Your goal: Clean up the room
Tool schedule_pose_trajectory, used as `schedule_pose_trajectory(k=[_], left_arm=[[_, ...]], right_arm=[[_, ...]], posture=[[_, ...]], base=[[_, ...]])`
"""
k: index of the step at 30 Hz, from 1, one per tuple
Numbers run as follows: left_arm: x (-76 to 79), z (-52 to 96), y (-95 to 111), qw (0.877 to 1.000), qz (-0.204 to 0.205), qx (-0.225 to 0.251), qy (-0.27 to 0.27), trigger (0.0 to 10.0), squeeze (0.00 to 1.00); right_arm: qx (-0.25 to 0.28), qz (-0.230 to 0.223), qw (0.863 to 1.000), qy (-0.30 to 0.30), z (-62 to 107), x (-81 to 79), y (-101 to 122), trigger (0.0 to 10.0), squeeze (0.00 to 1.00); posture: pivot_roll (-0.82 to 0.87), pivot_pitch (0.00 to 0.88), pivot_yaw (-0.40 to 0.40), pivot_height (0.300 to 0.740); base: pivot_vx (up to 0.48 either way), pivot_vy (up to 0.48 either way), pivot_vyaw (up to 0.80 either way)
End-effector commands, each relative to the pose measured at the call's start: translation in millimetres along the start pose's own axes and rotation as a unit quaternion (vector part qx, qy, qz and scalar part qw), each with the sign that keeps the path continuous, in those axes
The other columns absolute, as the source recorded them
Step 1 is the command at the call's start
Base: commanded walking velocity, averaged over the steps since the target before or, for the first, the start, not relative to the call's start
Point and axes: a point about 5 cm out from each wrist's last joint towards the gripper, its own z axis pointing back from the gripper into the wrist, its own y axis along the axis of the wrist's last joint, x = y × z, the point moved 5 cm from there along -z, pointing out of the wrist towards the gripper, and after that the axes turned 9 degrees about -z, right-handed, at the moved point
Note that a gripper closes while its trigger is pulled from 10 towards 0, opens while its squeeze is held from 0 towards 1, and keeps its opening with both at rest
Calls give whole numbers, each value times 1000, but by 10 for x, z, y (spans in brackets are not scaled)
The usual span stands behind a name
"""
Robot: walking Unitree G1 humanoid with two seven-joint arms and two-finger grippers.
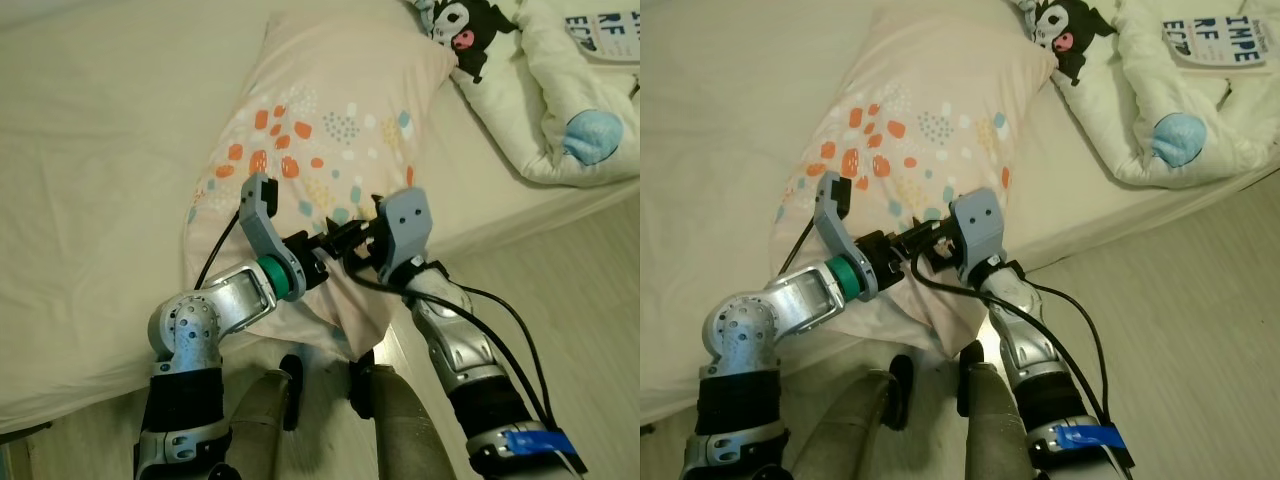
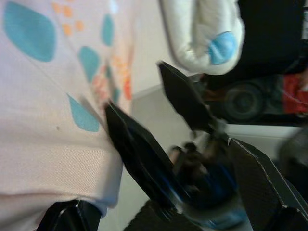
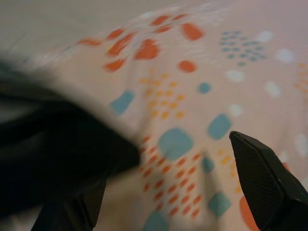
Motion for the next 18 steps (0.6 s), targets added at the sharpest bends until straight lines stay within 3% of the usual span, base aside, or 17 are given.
schedule_pose_trajectory(k=[1,6,12,14,18], left_arm=[[22,19,-5,1000,2,4,-1,10000,0],[37,17,-12,1000,0,2,-2,10000,0],[39,6,-30,1000,-1,1,2,10000,0],[42,-6,-30,1000,-3,0,3,10000,0],[61,-34,-27,1000,-6,0,1,10000,0]], right_arm=[[-53,12,996,66,41,-306,-267,10000,0],[-91,39,986,133,65,-531,-414,10000,0],[-107,41,974,196,191,-732,-402,10000,0],[-108,33,968,222,329,-818,-306,10000,0],[-82,71,972,208,430,-779,-79,10000,0]], posture=[[-11,361,79,740],[-9,352,73,740],[-10,349,70,740],[-4,347,69,740],[-12,345,66,740]], base=[[0,0,0],[0,0,0],[0,0,0],[0,0,0],[0,0,0]])
